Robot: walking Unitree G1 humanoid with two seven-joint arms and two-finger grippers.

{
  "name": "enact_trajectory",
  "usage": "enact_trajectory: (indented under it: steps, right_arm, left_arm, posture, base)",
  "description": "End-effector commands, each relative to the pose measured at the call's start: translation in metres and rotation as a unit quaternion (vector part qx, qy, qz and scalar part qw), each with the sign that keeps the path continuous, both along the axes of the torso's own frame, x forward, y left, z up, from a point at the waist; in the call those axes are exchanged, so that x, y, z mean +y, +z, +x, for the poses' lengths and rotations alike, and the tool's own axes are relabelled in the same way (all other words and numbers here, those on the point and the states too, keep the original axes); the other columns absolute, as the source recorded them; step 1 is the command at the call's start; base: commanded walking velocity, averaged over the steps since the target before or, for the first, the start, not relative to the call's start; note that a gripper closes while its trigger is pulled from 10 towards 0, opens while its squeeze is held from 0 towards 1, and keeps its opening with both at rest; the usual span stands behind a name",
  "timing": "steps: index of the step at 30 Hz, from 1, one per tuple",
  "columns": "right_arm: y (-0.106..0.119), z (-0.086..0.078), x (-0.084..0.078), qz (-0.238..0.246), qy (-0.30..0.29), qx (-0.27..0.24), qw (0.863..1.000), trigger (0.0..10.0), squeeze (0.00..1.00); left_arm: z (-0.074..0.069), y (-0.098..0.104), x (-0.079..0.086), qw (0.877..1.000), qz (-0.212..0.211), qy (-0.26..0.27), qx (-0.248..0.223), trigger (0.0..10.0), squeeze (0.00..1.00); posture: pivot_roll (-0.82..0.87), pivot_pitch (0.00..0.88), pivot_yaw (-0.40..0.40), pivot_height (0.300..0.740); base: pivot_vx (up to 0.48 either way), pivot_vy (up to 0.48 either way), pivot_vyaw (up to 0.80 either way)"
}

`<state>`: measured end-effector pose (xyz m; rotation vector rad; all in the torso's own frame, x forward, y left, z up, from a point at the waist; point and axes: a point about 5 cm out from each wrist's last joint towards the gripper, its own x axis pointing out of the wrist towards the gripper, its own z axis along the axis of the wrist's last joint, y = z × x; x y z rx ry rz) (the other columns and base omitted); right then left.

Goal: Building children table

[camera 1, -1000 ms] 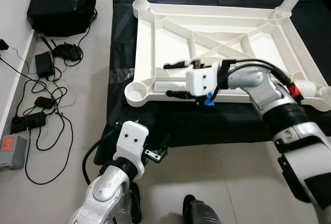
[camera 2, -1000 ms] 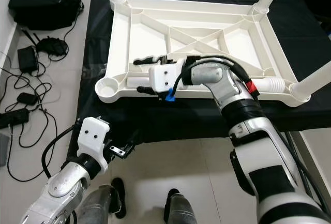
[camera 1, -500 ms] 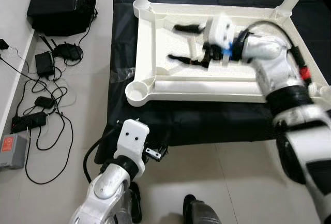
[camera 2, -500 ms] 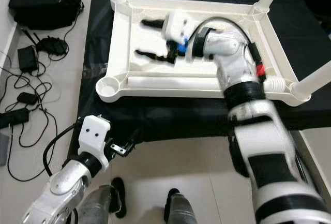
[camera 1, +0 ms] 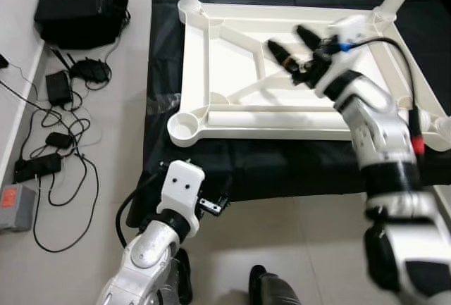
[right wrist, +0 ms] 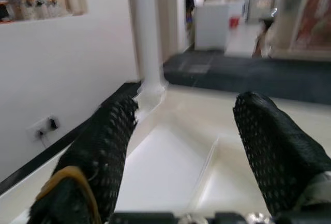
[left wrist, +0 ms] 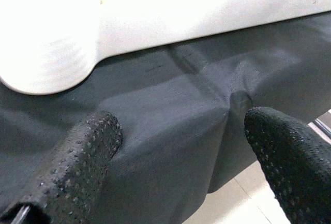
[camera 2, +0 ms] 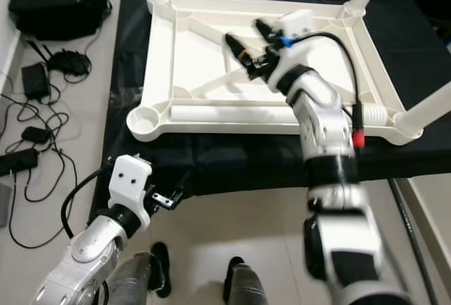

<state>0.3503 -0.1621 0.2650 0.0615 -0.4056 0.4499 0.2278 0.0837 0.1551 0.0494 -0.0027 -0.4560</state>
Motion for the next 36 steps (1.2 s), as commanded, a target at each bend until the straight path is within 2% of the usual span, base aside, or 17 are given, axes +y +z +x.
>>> enact_trajectory:
  steps: [1,3,6,11,20,26,29,32,35,36]
  right_arm:
    - [-0.007,-0.019,0.005,0.019,-0.02,-0.004,1.0,10.0,0.0]
    - [-0.024,-0.041,0.012,0.04,-0.034,0.004,0.999,10.0,0.0]
    - [-0.042,-0.049,0.016,0.045,-0.042,0.027,0.998,10.0,0.0]
    - [-0.046,-0.055,0.019,0.047,-0.045,0.041,0.997,10.0,0.0]
    - [-0.04,-0.062,0.018,0.039,-0.067,0.04,0.996,10.0,0.0]
    - [-0.031,-0.057,0.014,0.023,-0.076,0.034,0.996,10.0,0.0]
    - [-0.03,-0.052,0.013,0.005,-0.081,0.046,0.996,10.0,0.0]
    - [-0.032,-0.041,0.011,0.002,-0.1,0.098,0.99,10.0,0.0]
    - [-0.032,-0.038,0.01,0.001,-0.105,0.111,0.988,10.0,0.0]
    - [-0.028,-0.034,0.01,-0.007,-0.132,0.12,0.984,10.0,0.0]
  left_arm:
    - [-0.001,-0.011,0.0,1.0,0.012,0.001,0.019,10.0,0.0]
    - [0.0,-0.01,0.001,1.0,0.01,0.0,0.011,10.0,0.0]
    - [0.002,-0.009,0.002,1.0,0.007,0.003,0.006,10.0,0.0]
    - [0.002,-0.01,0.001,1.0,0.018,-0.001,-0.002,10.0,0.0]
    - [0.003,-0.015,0.0,1.0,0.023,-0.007,-0.004,10.0,0.0]
    - [0.003,-0.017,0.002,1.0,0.02,0.0,0.003,10.0,0.0]
    - [0.004,-0.019,0.003,1.0,0.011,0.005,0.011,10.0,0.0]
    - [0.005,-0.019,0.004,1.0,0.009,0.008,0.011,10.0,0.0]
    - [0.005,-0.019,0.004,1.0,0.009,0.008,0.011,10.0,0.0]
    - [0.005,-0.019,0.005,1.0,0.008,0.01,0.011,10.0,0.0]
  posture:
    - [0.1,0.217,-0.078,0.74]
    - [0.11,0.196,-0.073,0.74]
    - [0.11,0.183,-0.063,0.74]
    - [0.11,0.171,-0.065,0.74]
    - [0.1,0.156,-0.061,0.74]
    - [0.11,0.173,-0.065,0.74]
    - [0.1,0.178,-0.067,0.74]
    - [0.11,0.189,-0.065,0.74]
    - [0.11,0.189,-0.065,0.74]
    - [0.1,0.193,-0.057,0.74]
  base:
    - [0.0,0.0,0.0]
    - [0.0,0.0,0.0]
    - [0.0,0.0,-0.6]
    - [0.0,0.0,-0.8]
    - [0.0,-0.424,0.0]
    - [0.0,-0.431,0.0]
    - [0.0,0.0,0.0]
    - [0.0,0.0,0.0]
    - [0.0,0.0,0.0]
    - [0.0,0.0,0.0]
